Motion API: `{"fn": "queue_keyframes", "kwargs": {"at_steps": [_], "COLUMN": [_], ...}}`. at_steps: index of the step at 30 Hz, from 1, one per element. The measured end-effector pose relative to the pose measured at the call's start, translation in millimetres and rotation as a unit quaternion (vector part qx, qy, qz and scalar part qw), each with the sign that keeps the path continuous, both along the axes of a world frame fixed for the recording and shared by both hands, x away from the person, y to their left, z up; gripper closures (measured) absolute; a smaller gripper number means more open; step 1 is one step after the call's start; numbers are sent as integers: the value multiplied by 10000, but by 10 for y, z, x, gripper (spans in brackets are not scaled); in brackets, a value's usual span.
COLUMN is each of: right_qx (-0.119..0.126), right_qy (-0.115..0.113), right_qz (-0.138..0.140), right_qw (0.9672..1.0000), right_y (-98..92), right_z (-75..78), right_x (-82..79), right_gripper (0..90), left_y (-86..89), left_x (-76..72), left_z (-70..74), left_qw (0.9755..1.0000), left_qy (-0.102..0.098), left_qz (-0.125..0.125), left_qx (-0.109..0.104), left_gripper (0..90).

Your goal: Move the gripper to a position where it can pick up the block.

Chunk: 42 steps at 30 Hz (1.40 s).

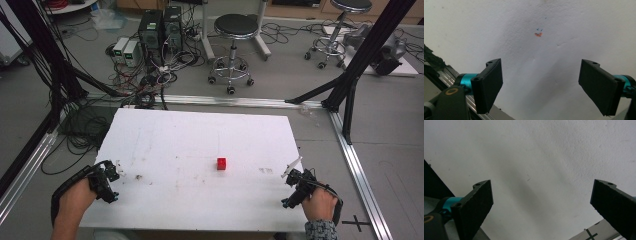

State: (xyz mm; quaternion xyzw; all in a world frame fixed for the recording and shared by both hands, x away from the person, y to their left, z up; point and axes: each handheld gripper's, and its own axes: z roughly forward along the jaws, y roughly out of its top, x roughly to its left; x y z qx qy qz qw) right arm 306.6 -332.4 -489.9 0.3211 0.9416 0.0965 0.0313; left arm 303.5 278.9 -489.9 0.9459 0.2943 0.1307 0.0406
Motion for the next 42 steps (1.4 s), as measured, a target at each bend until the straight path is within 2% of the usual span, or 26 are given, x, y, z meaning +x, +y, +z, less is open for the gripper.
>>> {"fn": "queue_keyframes", "kwargs": {"at_steps": [5,22,30,39,42], "right_qx": [67,91,121,107,127], "right_qy": [-22,42,-14,62,0], "right_qz": [-2,43,15,146,171], "right_qw": [10000,9999,9999,9998,9998], "right_y": [-5,-29,-36,-87,-120], "right_z": [7,-13,-6,43,86], "right_x": [-26,-10,-1,138,201], "right_gripper": [36,36,36,36,36], "left_y": [-25,-47,-49,-31,-29], "left_x": [-3,3,-1,-1,-1], "left_z": [14,5,27,22,24], "left_qw": [10000,10000,9999,9999,9999], "left_qy": [-51,-13,-49,-71,-75], "left_qz": [-57,-96,-117,-83,-81], "left_qx": [-8,-9,-13,-42,-43], "left_gripper": [198,198,199,199,199]}}
